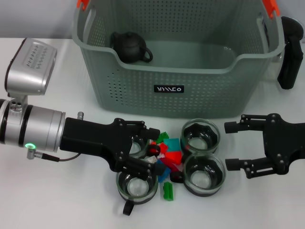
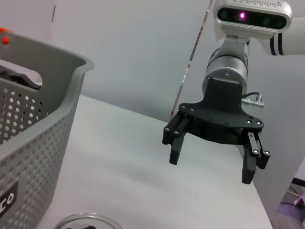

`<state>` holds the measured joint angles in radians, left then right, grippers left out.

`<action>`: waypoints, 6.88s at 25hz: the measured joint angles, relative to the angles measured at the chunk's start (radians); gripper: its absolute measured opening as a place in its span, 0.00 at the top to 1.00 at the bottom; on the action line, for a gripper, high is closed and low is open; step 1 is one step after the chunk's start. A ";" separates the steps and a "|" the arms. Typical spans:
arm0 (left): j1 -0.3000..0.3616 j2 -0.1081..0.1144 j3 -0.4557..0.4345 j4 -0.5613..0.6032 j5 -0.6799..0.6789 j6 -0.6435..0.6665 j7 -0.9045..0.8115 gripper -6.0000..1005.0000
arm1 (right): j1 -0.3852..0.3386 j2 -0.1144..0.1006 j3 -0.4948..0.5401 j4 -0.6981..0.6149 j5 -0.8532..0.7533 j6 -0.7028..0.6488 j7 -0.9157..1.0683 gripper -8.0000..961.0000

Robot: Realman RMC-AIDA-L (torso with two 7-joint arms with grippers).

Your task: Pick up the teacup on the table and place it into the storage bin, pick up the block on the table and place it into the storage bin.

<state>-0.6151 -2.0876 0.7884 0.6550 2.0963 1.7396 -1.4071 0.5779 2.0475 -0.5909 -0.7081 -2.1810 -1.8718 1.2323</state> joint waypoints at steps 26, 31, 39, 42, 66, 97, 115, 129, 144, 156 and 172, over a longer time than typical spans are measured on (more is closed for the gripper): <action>0.026 0.002 -0.029 0.002 -0.010 0.005 -0.012 0.05 | 0.204 0.017 -0.367 -0.250 -0.173 -0.049 0.381 0.08; 0.024 0.001 -0.029 0.001 -0.010 0.005 -0.012 0.05 | 0.233 0.040 -0.423 -0.250 -0.232 -0.036 0.416 0.08; 0.025 0.001 -0.031 0.001 -0.010 0.004 -0.012 0.05 | 0.248 0.049 -0.486 -0.247 -0.243 0.008 0.469 0.08; 0.025 0.001 -0.035 0.002 -0.010 0.002 -0.009 0.05 | 0.248 0.050 -0.491 -0.244 -0.242 0.014 0.481 0.08; 0.042 -0.005 -0.041 -0.008 -0.010 -0.005 -0.006 0.05 | 0.242 0.051 -0.603 -0.183 -0.271 0.148 0.546 0.24; 0.049 -0.006 -0.047 -0.008 -0.010 -0.006 0.006 0.05 | 0.252 0.060 -0.854 -0.192 -0.225 0.283 0.626 0.24; 0.051 -0.008 -0.054 -0.011 -0.010 -0.008 0.007 0.05 | 0.253 0.062 -1.064 -0.275 -0.232 0.334 0.735 0.24; 0.064 -0.009 -0.054 -0.011 -0.010 -0.008 0.007 0.05 | 0.246 0.062 -1.161 -0.305 -0.238 0.368 0.796 0.36; 0.065 -0.009 -0.054 -0.011 -0.010 -0.008 0.007 0.05 | 0.208 0.056 -1.173 -0.387 -0.247 0.354 0.813 0.62; 0.066 -0.009 -0.055 -0.011 -0.010 -0.008 0.008 0.05 | 0.204 0.056 -1.165 -0.397 -0.242 0.334 0.812 0.92; 0.076 -0.009 -0.055 -0.004 -0.010 0.018 0.008 0.05 | 0.161 0.049 -0.819 -0.626 -0.240 0.003 0.804 0.93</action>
<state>-0.5392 -2.0965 0.7332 0.6515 2.0862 1.7578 -1.3990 0.7384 2.0964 -1.4097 -1.3341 -2.4208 -1.8683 2.0361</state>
